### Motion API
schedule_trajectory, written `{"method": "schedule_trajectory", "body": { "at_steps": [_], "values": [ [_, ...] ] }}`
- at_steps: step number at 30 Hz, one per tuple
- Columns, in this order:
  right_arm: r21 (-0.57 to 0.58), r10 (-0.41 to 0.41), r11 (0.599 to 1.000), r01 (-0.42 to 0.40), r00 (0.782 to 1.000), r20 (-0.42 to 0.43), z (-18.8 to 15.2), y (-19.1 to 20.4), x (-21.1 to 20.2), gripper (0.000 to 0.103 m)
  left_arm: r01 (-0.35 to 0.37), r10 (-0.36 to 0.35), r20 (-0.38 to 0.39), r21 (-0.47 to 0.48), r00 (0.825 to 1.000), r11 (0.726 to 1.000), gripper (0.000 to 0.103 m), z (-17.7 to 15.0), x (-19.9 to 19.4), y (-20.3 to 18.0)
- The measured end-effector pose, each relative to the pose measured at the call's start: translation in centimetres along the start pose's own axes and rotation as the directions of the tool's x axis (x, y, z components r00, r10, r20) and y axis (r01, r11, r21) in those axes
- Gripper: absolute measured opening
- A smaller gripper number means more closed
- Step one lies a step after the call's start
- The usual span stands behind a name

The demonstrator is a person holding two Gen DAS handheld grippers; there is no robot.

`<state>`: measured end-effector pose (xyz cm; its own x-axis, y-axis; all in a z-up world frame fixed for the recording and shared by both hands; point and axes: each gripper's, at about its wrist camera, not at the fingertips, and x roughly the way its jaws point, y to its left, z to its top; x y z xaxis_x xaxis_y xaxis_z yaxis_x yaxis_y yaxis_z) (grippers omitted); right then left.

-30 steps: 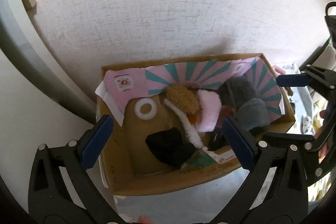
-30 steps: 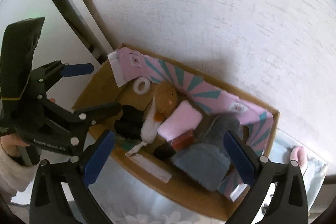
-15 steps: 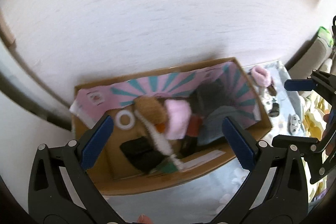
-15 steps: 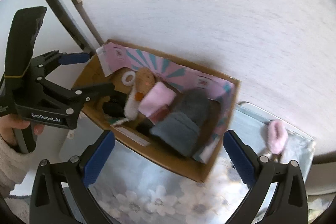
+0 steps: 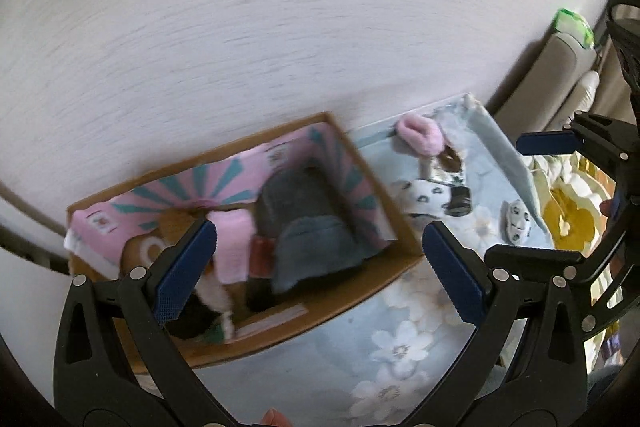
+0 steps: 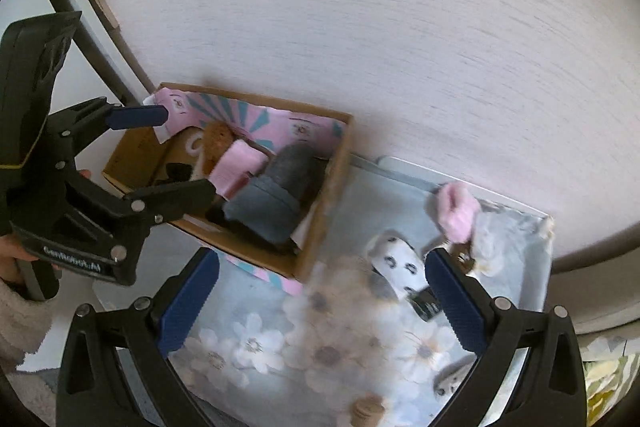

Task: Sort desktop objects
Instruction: 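Move the left tool to the white panda sock while the right tool approaches the clear case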

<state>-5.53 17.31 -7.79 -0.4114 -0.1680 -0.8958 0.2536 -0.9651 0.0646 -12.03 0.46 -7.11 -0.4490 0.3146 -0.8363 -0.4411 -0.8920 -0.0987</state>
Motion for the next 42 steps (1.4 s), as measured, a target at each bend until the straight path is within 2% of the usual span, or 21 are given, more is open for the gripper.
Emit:
{"method": "schedule_trajectory", "body": {
  "at_steps": [6,10,14,18,22,26,29,31,35,42],
  "values": [
    [0.007,0.005,1.0,-0.005,0.999,-0.041,-1.5,-2.4,-0.7,0.103,0.015,-0.015,0.016,0.006,1.0,1.0,0.103,0.3,-0.1,-3.0],
    [-0.035,-0.038,0.999,0.037,0.999,-0.037,-2.5,-4.6,-1.7,0.103,0.009,-0.01,0.018,0.023,1.0,1.0,0.103,0.3,-0.2,-4.8],
    [-0.079,-0.047,0.996,0.042,0.997,-0.067,-3.5,-7.5,-1.6,0.103,-0.002,0.001,0.009,0.018,1.0,1.0,0.103,0.2,0.4,-6.2],
    [-0.092,-0.033,0.995,0.024,0.995,-0.096,-4.3,-10.4,-0.6,0.103,0.004,-0.004,0.001,-0.002,1.0,1.0,0.103,-0.2,1.5,-7.7],
    [-0.119,-0.029,0.993,0.017,0.994,-0.103,-5.5,-12.9,1.1,0.103,-0.019,0.019,0.003,0.029,1.0,0.999,0.103,-0.5,3.2,-10.6],
    [-0.132,0.007,0.991,-0.02,0.995,-0.103,-6.6,-15.5,3.2,0.103,-0.03,0.03,0.013,0.05,0.999,0.998,0.102,-0.6,5.9,-14.1],
    [-0.107,0.036,0.993,-0.043,0.997,-0.072,-6.4,-17.8,4.2,0.103,-0.029,0.028,0.025,0.036,0.999,0.999,0.092,-0.1,7.7,-15.5],
    [-0.062,0.074,0.995,-0.078,0.996,-0.055,-5.8,-19.5,4.6,0.103,-0.022,0.021,0.015,0.028,1.0,0.999,0.087,0.6,8.9,-15.7],
    [-0.025,0.116,0.993,-0.116,0.993,-0.033,-4.2,-21.4,5.8,0.103,-0.065,0.067,-0.016,0.071,0.998,0.995,0.087,1.3,11.5,-16.0],
    [-0.012,0.174,0.984,-0.176,0.983,-0.064,-2.8,-21.9,9.2,0.103,-0.113,0.122,-0.106,0.088,0.987,0.99,0.087,0.5,14.7,-15.0]
  ]
}}
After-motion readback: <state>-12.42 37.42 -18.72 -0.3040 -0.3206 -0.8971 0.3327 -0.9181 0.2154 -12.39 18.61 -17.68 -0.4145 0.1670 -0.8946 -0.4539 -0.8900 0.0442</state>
